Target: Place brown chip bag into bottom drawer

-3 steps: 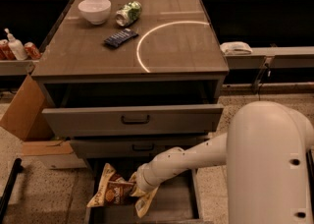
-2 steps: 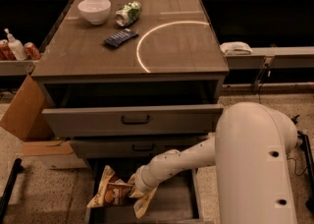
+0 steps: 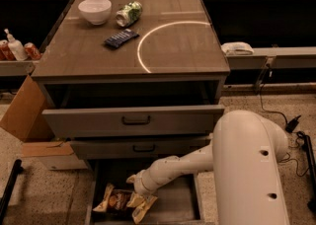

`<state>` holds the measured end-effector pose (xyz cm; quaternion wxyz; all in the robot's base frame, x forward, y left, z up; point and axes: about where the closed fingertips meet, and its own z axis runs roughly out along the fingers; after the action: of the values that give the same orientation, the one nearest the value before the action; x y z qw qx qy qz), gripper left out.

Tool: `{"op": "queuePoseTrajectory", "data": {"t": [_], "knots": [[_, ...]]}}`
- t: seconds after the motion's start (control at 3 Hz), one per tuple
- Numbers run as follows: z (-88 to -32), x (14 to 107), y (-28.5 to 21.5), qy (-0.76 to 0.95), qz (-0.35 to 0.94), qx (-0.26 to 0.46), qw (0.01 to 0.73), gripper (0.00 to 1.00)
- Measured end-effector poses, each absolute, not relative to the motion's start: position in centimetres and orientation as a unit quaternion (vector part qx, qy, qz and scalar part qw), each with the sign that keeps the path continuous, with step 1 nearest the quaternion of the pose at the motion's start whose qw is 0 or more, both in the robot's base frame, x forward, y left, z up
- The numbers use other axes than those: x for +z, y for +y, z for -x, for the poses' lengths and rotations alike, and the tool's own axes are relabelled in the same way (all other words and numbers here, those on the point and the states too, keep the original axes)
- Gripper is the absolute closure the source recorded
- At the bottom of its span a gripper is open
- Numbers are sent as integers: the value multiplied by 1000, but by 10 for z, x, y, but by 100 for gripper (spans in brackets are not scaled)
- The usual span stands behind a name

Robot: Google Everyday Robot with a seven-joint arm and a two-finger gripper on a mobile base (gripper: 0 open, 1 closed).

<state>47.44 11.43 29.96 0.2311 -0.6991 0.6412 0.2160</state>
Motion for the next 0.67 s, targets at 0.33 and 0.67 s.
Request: {"op": "queuePoseTrajectory", "data": {"t": [0.33,0.67], "knots": [[-473,290,117,644,691,228,237,0],[-473,291,104,655,677,229,246,0]]}}
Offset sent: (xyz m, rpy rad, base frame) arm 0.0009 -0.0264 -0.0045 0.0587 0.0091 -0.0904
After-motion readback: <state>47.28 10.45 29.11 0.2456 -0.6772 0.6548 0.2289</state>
